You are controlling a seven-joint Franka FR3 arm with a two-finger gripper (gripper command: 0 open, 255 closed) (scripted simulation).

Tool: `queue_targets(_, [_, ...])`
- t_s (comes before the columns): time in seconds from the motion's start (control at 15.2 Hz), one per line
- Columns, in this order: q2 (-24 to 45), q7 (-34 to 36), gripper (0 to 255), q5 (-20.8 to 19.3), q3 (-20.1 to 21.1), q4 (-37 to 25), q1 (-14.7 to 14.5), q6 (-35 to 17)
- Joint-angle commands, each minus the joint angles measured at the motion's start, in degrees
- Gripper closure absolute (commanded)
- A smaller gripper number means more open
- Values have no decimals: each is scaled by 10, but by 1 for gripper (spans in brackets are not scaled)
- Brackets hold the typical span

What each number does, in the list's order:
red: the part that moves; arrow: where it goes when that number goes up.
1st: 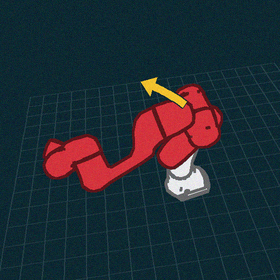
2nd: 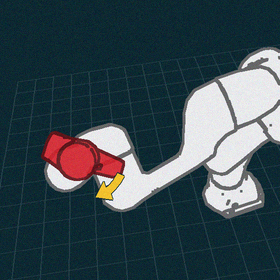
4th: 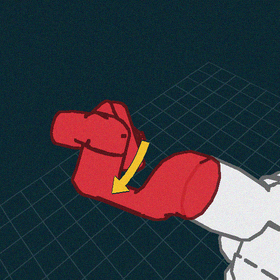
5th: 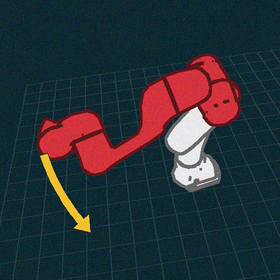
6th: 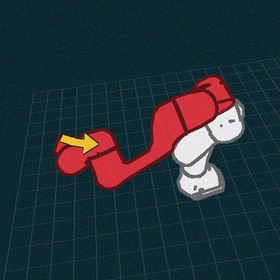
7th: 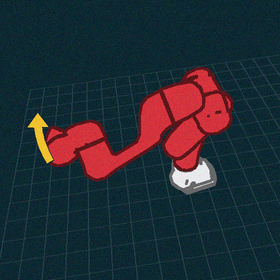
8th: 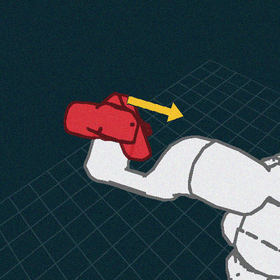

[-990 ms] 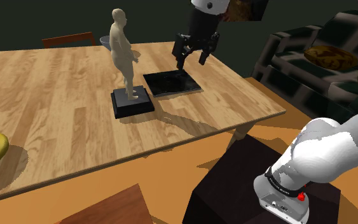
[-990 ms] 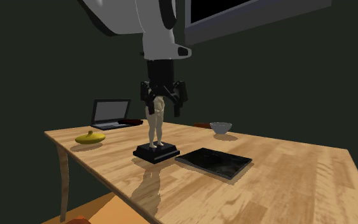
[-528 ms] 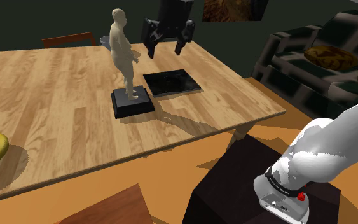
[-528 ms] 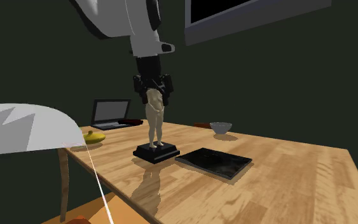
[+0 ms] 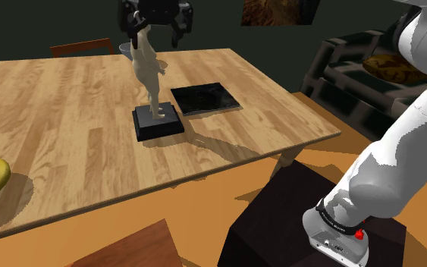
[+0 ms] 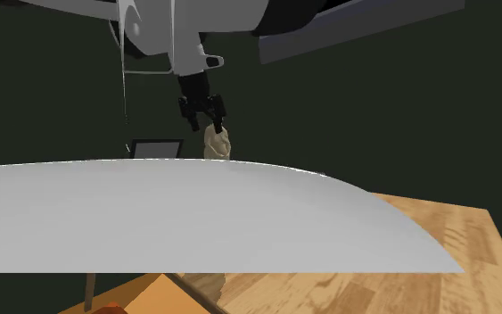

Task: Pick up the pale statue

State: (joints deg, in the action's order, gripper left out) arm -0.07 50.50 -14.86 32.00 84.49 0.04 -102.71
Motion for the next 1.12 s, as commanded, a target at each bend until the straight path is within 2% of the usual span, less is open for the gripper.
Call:
queue_targets(0.0, [33, 26, 0, -34, 11, -44, -11, 12])
queue_targets(0.46, [6, 32, 0, -20, 3, 45, -3, -55])
queue_targets(0.59, [6, 32, 0, -20, 3, 45, -3, -55])
queue_targets(0.66, [6, 32, 255, -20, 3, 45, -3, -55])
queue_targets(1.06, [5, 32, 255, -20, 3, 45, -3, -55])
